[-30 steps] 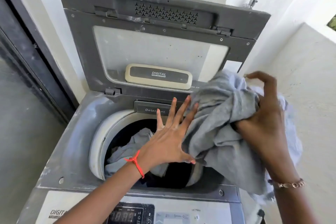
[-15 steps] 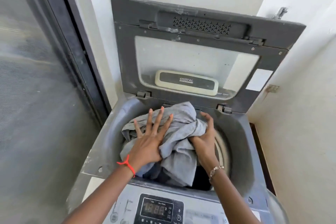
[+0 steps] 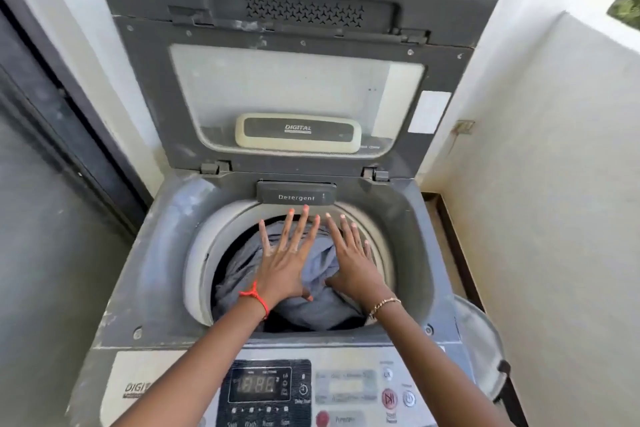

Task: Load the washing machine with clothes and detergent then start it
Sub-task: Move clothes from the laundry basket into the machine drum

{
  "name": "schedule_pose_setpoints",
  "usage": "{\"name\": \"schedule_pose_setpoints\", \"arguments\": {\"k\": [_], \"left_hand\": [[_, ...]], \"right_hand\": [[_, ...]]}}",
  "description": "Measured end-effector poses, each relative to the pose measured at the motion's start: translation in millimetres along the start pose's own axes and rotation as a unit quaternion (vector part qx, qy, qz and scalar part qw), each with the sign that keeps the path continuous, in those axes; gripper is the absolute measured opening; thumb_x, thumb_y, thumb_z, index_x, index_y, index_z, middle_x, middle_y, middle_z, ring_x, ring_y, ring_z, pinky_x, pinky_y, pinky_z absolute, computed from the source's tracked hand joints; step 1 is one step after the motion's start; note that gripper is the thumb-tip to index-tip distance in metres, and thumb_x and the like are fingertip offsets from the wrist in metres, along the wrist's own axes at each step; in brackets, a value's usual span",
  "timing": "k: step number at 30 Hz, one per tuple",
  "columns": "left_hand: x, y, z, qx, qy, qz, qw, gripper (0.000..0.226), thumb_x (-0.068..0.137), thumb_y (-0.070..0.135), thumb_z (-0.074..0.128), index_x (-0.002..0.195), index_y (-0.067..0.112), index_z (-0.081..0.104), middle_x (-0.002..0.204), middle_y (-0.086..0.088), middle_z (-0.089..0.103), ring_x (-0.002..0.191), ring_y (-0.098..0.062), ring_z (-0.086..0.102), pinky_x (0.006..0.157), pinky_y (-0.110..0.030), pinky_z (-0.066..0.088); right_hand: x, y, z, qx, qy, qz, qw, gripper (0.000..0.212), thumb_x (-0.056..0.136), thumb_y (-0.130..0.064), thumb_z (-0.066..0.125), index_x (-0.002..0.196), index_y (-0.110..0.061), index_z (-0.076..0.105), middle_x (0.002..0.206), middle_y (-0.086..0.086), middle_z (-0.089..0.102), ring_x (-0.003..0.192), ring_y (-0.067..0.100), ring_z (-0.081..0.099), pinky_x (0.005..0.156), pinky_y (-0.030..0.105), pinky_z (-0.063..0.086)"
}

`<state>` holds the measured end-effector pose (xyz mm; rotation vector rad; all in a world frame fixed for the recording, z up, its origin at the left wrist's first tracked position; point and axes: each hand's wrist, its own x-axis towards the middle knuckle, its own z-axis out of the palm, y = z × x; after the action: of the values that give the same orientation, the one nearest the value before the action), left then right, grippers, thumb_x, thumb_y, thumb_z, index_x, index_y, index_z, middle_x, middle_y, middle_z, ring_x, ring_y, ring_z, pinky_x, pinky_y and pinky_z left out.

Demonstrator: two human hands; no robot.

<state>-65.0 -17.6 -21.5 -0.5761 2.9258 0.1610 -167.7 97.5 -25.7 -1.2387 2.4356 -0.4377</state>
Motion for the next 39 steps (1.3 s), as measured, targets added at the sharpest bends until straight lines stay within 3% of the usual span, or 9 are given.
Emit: {"name": "schedule_pose_setpoints", "arguments": {"k": [11, 15, 17, 19, 24, 27, 32, 35, 39], "left_hand": [[14, 100, -30, -0.099, 0.022, 0.11, 0.989, 0.121, 0.079, 0.03, 0.069, 0.129, 0.028, -0.041, 0.144, 0.014, -0.039, 0.134, -0.01, -0.033, 0.108, -0.064, -0.009], [10, 113, -23, -0.111, 0.078, 0.103, 0.985, 0.093, 0.083, 0.014, 0.064, 0.151, 0.016, 0.001, 0.155, 0.005, 0.022, 0.142, -0.006, 0.017, 0.109, -0.062, -0.008], [11, 104, -11, -0.037, 0.179, 0.085, 0.979, 0.042, 0.087, 0.018, 0.057, 0.127, 0.006, 0.058, 0.112, -0.008, 0.07, 0.098, -0.021, 0.07, 0.106, -0.067, 0.014], [8, 92, -6, 0.01, 0.176, 0.038, 0.984, 0.043, 0.089, 0.032, 0.038, 0.078, 0.012, 0.075, 0.057, -0.008, 0.07, 0.052, -0.027, 0.067, 0.101, -0.059, 0.036], [-8, 65, -3, -0.043, 0.135, 0.002, 0.99, 0.054, 0.099, 0.04, 0.03, 0.072, 0.015, 0.069, 0.044, -0.013, 0.059, 0.045, -0.032, 0.063, 0.033, -0.032, 0.044], [-22, 52, -13, -0.078, 0.128, 0.008, 0.989, 0.065, 0.073, 0.021, 0.077, 0.131, 0.005, 0.053, 0.06, -0.008, 0.07, 0.053, -0.022, 0.066, 0.044, -0.029, 0.044], [-22, 30, -2, -0.253, 0.039, -0.031, 0.966, 0.081, 0.094, 0.013, 0.048, 0.15, 0.016, -0.01, 0.156, -0.006, 0.024, 0.135, -0.016, 0.04, 0.098, -0.023, 0.038], [-2, 11, 7, -0.536, 0.014, -0.166, 0.828, 0.053, 0.095, 0.016, 0.052, 0.143, 0.006, 0.032, 0.142, -0.01, 0.046, 0.117, -0.017, 0.052, 0.093, -0.029, 0.042], [25, -14, 2, -0.872, -0.034, -0.251, 0.419, 0.031, 0.102, 0.013, 0.033, 0.131, 0.008, 0.043, 0.138, -0.01, 0.047, 0.123, -0.029, 0.049, 0.087, -0.046, 0.043]], "right_hand": [[-90, 38, -34, 0.119, 0.14, -0.009, 0.983, 0.065, 0.087, -0.008, 0.057, 0.143, 0.0, 0.026, 0.152, 0.018, 0.024, 0.143, 0.029, 0.018, 0.117, 0.035, 0.017], [-108, 45, -23, 0.116, 0.13, -0.009, 0.985, 0.067, 0.083, 0.004, 0.045, 0.145, -0.003, 0.021, 0.142, 0.019, 0.039, 0.127, 0.034, 0.041, 0.099, 0.038, 0.038], [-109, 44, -22, 0.097, 0.105, -0.007, 0.99, 0.072, 0.085, 0.004, 0.043, 0.149, -0.008, 0.012, 0.139, 0.018, 0.042, 0.121, 0.034, 0.045, 0.093, 0.038, 0.04], [-104, 45, -21, 0.056, 0.095, -0.011, 0.994, 0.063, 0.088, -0.001, 0.043, 0.147, -0.009, 0.021, 0.139, 0.015, 0.045, 0.12, 0.032, 0.047, 0.093, 0.036, 0.039], [-88, 35, -20, -0.075, 0.195, -0.049, 0.977, 0.02, 0.057, -0.023, 0.075, 0.053, -0.023, 0.056, 0.05, -0.004, 0.06, 0.045, 0.013, 0.058, 0.04, 0.023, 0.036], [-75, 28, -14, -0.096, 0.178, 0.011, 0.979, 0.032, 0.05, -0.043, 0.069, 0.039, -0.02, 0.049, 0.035, -0.002, 0.05, 0.032, 0.011, 0.05, 0.032, 0.022, 0.027], [-61, 22, 2, 0.056, 0.099, 0.034, 0.993, 0.023, 0.085, -0.04, 0.056, 0.088, -0.018, 0.065, 0.088, 0.004, 0.071, 0.089, 0.024, 0.063, 0.066, 0.03, 0.046], [-45, 15, 4, 0.205, 0.04, 0.048, 0.977, 0.03, 0.085, -0.031, 0.06, 0.109, -0.014, 0.065, 0.094, 0.009, 0.071, 0.091, 0.021, 0.064, 0.08, 0.028, 0.049], [-7, -5, 2, 0.519, 0.017, 0.123, 0.846, 0.011, 0.09, -0.012, 0.058, 0.085, -0.007, 0.066, 0.079, 0.012, 0.065, 0.063, 0.008, 0.06, 0.054, 0.017, 0.047]]}}
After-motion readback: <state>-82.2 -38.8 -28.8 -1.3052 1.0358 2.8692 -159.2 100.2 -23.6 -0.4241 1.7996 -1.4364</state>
